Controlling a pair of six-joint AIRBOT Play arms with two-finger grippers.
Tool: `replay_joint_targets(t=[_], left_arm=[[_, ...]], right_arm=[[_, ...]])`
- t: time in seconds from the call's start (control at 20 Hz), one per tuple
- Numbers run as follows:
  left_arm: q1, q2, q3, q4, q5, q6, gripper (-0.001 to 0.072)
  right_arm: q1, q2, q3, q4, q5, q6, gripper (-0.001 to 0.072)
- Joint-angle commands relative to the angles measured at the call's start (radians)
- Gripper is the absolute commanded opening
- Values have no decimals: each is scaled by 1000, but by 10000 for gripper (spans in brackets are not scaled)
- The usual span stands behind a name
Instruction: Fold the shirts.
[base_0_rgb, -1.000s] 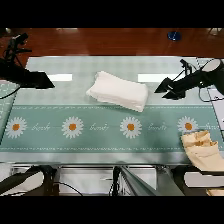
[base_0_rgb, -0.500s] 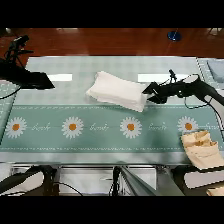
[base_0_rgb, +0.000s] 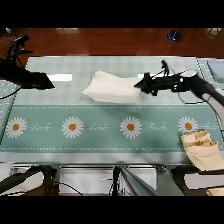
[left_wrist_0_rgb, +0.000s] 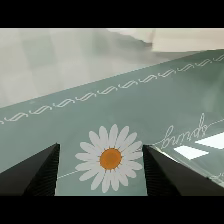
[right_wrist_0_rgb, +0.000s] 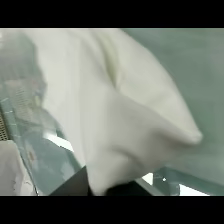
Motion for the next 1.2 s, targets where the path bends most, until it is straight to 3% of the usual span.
replay_joint_targets(t=[0.0,0.2,0.45,0.65,0.9,1.15], left_arm=[[0,0,0,-31,0,-11,608],[-22,0,0,-74,-3,-12,607],[-30,0,0,-75,1,8,607],[-31,0,0,-74,0,45,608],[-29,-1,0,-69,2,74,607],[-29,-3,0,-45,15,82,607]], right_arm=[[-105,232,75,-163,200,162,27],[-338,542,146,-602,478,429,27],[-749,764,146,-708,806,406,27],[-938,803,145,-797,804,421,27],[-960,800,38,-917,805,441,27],[-960,800,-123,-1277,807,406,27]])
